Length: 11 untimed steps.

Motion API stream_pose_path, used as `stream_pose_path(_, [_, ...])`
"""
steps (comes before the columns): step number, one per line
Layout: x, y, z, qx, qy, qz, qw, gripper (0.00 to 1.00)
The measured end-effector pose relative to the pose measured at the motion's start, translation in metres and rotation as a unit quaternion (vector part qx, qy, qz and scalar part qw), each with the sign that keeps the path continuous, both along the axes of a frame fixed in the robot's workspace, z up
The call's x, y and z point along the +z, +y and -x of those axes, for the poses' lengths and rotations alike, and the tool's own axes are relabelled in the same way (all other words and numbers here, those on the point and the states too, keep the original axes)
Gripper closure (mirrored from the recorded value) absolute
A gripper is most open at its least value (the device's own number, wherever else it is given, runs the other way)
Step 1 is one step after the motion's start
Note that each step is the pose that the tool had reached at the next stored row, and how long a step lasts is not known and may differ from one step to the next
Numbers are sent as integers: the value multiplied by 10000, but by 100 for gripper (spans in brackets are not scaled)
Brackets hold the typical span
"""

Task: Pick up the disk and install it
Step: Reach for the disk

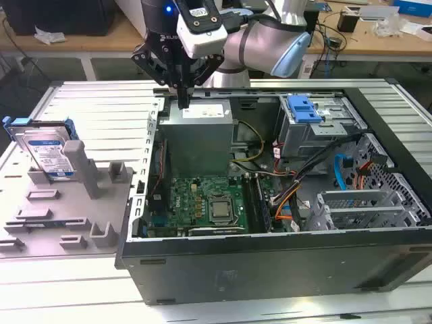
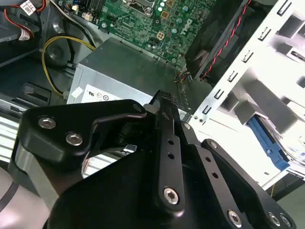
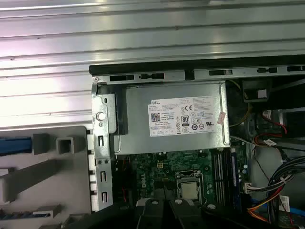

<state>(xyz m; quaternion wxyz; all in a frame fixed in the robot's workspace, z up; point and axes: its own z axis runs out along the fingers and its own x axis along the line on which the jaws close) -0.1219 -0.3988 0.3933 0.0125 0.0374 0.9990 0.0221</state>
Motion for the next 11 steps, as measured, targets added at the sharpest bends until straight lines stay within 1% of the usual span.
stream_pose_path(10, [-1,0,2,0,0,-1,10000,89])
stream_pose_path(11, [-1,0,36,0,-1,-1,10000,89])
